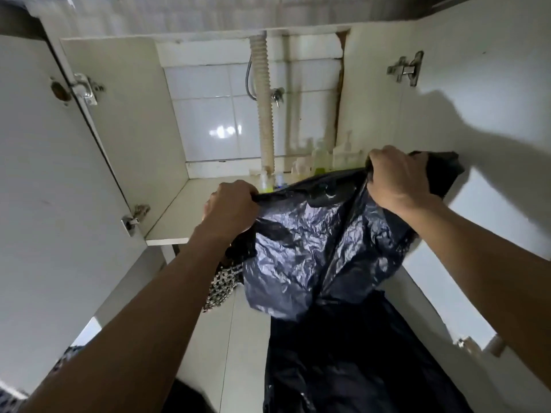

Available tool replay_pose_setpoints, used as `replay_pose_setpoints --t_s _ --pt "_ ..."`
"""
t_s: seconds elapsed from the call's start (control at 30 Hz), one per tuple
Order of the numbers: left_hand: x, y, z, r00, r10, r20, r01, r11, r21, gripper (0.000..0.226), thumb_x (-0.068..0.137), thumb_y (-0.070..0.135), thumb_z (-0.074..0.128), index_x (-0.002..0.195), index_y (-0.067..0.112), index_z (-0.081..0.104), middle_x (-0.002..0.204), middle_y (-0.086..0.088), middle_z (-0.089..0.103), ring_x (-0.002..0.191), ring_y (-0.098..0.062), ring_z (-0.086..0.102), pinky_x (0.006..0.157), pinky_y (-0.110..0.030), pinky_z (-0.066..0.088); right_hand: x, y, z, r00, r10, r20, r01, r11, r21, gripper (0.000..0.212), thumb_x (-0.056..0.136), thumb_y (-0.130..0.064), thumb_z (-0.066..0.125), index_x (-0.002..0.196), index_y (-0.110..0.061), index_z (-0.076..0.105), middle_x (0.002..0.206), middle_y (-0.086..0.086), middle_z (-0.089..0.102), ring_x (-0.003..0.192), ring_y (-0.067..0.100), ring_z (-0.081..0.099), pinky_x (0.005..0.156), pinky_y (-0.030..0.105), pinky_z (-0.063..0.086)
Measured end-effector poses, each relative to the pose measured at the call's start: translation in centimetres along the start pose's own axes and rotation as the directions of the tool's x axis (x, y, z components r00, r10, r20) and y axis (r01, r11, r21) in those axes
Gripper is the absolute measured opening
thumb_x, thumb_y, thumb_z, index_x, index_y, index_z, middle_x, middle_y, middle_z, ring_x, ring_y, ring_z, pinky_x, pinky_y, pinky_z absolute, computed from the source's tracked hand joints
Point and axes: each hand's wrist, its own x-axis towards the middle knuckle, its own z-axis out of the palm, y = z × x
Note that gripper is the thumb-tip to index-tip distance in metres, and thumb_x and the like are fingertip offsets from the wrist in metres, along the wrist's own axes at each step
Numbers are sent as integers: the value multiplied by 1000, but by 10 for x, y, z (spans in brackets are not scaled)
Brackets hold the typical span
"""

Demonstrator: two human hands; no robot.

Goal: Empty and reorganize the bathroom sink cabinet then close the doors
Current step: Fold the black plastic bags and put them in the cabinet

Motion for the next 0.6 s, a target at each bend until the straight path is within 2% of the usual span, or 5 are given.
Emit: replay_pose_setpoints --t_s 0.13,0.23,0.37,0.5,0.6 --pt "-28 -2 6 896 74 437 -154 976 152 34 97 12 43 125 16 61 122 -8 63 110 -25 54 79 -21 33 -35 5 6 1000 -13 10 12 999 44 17 86 -7 49 99 -8 61 102 13 60 95 36 60 87 44 35" --pt "-55 1 14 769 42 638 -224 952 207 42 97 6 39 136 17 51 131 -8 57 116 -24 52 80 -22 33 -82 10 13 979 -26 204 18 999 40 3 87 -9 51 87 -12 52 94 10 60 91 34 59 84 41 34" --pt "-94 -4 51 578 16 816 -308 930 200 61 93 -1 36 148 24 33 149 -9 39 131 -28 42 99 -30 37 -152 11 35 800 -32 599 75 996 -46 8 89 -8 47 88 -16 48 83 4 55 82 29 53 93 45 32" --pt "-134 -7 107 453 -11 891 -333 926 181 64 94 3 41 152 16 18 156 -12 26 140 -28 32 111 -33 29 -214 18 68 673 16 739 122 984 -133 14 91 -7 48 84 -20 48 72 -1 47 79 25 52 100 46 30" --pt "-169 -5 146 427 -33 904 -269 950 162 69 94 10 45 154 16 10 156 -14 25 140 -29 31 111 -32 28 -251 29 88 614 71 786 117 977 -179 17 89 -4 45 88 -20 51 92 1 58 98 26 59 100 45 30"
